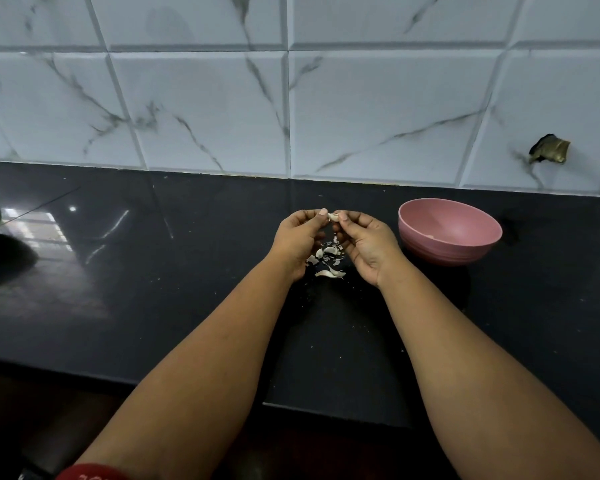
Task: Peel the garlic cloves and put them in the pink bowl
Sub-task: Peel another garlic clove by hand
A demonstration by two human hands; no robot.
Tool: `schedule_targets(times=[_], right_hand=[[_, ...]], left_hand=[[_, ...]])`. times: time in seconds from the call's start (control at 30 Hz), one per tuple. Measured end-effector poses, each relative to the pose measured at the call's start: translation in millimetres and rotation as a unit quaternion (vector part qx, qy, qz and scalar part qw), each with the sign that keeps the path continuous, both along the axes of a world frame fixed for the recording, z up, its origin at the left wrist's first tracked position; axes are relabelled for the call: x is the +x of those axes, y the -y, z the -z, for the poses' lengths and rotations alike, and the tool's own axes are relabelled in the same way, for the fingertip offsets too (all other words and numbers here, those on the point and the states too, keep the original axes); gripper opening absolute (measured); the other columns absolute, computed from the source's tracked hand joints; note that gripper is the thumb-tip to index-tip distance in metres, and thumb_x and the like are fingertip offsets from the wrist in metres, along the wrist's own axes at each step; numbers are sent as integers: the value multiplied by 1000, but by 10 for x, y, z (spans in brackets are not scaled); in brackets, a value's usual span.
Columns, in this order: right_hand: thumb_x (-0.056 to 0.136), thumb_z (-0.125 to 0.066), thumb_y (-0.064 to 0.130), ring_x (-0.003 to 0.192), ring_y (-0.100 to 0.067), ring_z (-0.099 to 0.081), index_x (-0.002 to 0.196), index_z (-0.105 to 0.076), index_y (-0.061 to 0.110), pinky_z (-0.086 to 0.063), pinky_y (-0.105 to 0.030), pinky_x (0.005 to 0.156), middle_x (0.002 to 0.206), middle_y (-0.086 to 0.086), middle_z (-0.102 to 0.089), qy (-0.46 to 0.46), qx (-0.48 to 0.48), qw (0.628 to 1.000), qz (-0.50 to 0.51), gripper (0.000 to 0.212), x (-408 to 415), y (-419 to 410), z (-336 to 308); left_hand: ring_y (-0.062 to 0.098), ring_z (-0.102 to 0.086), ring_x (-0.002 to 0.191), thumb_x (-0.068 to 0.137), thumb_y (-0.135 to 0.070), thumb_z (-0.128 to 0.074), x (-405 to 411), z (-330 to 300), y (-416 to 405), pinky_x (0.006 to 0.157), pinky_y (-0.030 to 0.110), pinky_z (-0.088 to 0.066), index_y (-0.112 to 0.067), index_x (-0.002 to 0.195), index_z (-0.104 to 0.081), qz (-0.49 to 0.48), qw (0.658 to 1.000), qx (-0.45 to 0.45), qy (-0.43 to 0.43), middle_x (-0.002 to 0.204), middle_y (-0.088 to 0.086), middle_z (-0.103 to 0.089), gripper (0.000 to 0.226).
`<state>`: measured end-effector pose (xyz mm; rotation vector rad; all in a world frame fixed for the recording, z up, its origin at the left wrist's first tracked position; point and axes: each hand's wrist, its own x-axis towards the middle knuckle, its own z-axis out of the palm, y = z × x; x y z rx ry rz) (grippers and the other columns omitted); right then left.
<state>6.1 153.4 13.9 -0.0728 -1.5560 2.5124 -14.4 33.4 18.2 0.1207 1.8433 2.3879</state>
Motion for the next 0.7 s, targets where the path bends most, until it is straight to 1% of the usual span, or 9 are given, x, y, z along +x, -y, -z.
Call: schedule_targets(times=[0.07,0.17,0.27,0.33,0.43,0.5,0.53,0.6,0.7], right_hand=[[91,-60,0,73,-7,-66,90,-67,7,-55,-17,70,81,-2,-71,-4,14,1000,1,10,-3,5,7],[90,-61,-1,78,-11,-67,89,-67,7,-55,-23,79,83,-4,-71,-5,34,999,3,11,-12,7,17],[91,-59,-2,79,-12,-65,90,-67,7,-53,-28,86,85,-6,-69,-4,41,999,8,12,-11,2,10],[92,-58,-2,76,-11,-64,90,-67,8,-53,-26,83,84,-6,-68,-2,41,999,11,13,-10,-4,5],[93,-57,1,70,-9,-63,90,-66,8,-55,-20,67,79,-4,-68,0,38,999,12,12,14,2,-16],[94,-55,1,62,-7,-65,90,-65,6,-53,-18,57,74,-3,-68,-2,21,1000,2,12,41,18,-43],[95,-54,1,59,-6,-65,89,-65,5,-52,-18,54,71,-3,-68,-3,12,1000,-6,12,53,27,-56],[95,-53,1,58,-6,-64,88,-64,4,-52,-18,54,68,-2,-68,-9,-5,1000,-23,14,63,33,-64],[96,-52,4,61,-8,-61,87,-64,4,-53,-18,58,67,-1,-68,-12,-18,999,-40,15,57,27,-62]], left_hand=[[5,-53,62,94,-20,-66,4,14,-2,55,17,-43,-16,87,-66,1,1000,-1,1,77,-3,-65,7],[4,-53,58,94,-12,-64,5,2,-2,50,14,-44,-12,85,-66,8,1000,16,4,73,1,-63,9],[3,-58,55,93,-4,-62,9,-21,9,51,13,-46,-8,84,-66,25,998,53,18,67,-1,-68,11],[4,-60,56,93,-1,-61,15,-33,14,52,13,-48,-7,83,-65,37,997,63,28,65,-2,-70,12],[7,-62,62,94,-2,-59,2,-33,18,55,12,-50,-6,83,-65,53,996,62,43,67,1,-70,13],[7,-63,61,95,-3,-58,-20,-33,33,55,13,-51,-5,84,-65,65,995,58,49,68,3,-70,13],[6,-63,59,95,-3,-57,-26,-38,41,55,12,-51,-5,84,-65,71,995,58,49,67,3,-70,14],[3,-61,55,96,-3,-55,-29,-45,44,54,12,-50,-5,83,-65,79,994,59,47,64,2,-68,17],[2,-58,52,100,-6,-52,-4,-51,15,52,12,-48,-5,83,-64,86,994,60,44,63,1,-64,21]])
